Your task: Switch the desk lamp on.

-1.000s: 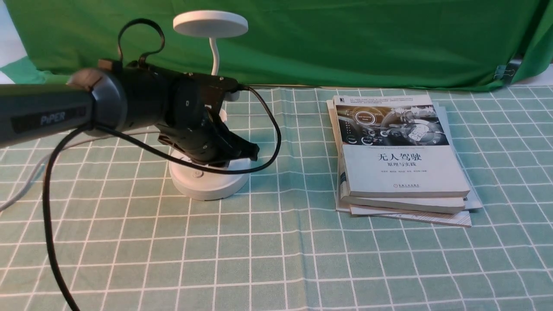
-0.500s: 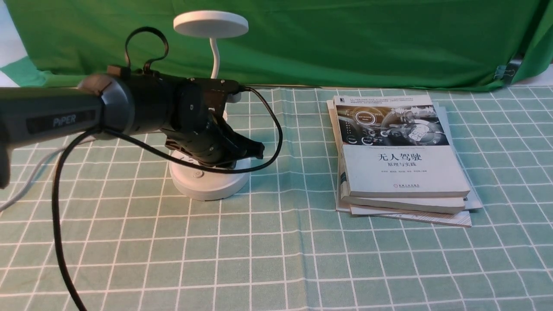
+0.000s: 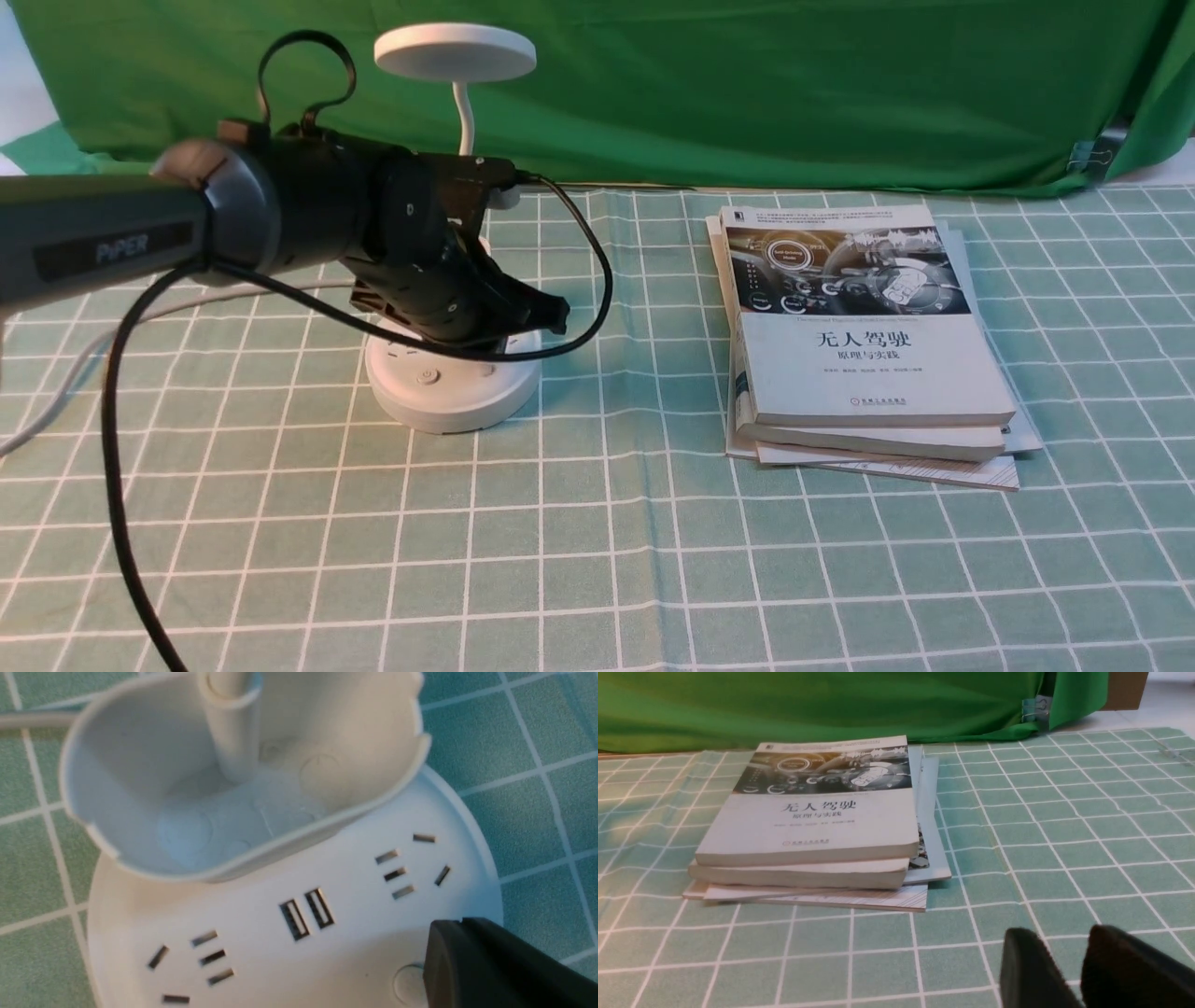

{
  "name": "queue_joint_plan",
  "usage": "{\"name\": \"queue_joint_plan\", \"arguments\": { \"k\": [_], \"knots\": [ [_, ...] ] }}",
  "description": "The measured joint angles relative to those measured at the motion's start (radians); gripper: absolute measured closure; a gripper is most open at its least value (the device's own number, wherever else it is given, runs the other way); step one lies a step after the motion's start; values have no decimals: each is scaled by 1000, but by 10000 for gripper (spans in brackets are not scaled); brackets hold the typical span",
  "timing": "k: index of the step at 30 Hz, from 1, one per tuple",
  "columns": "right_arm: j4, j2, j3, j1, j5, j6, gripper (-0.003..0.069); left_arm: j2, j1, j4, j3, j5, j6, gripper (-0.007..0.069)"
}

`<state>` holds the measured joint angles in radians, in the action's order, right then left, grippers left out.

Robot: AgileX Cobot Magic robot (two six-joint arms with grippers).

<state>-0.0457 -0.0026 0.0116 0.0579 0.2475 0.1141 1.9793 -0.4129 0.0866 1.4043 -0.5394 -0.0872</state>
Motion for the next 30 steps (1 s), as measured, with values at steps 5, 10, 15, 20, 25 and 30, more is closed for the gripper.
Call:
{"name": "queue_joint_plan", "arguments": {
  "k": [5, 10, 15, 20, 25, 30],
  "knots": [
    [0, 0, 0, 0, 0, 0, 418, 2, 0, -2, 0, -17, -1, 603],
    [0, 0, 0, 0, 0, 0, 418, 26, 0, -7, 2, -11, -2, 603],
    [0, 0, 0, 0, 0, 0, 419, 50, 0, -3, 19, 7, -4, 603],
    [0, 0, 0, 0, 0, 0, 419, 47, 0, 0, 23, 8, -4, 603],
    [0, 0, 0, 0, 0, 0, 419, -10, 0, 30, 13, 5, -18, 603],
    [0, 0, 0, 0, -1, 0, 419, -56, 0, 87, 8, -17, -18, 603]
  ]
}}
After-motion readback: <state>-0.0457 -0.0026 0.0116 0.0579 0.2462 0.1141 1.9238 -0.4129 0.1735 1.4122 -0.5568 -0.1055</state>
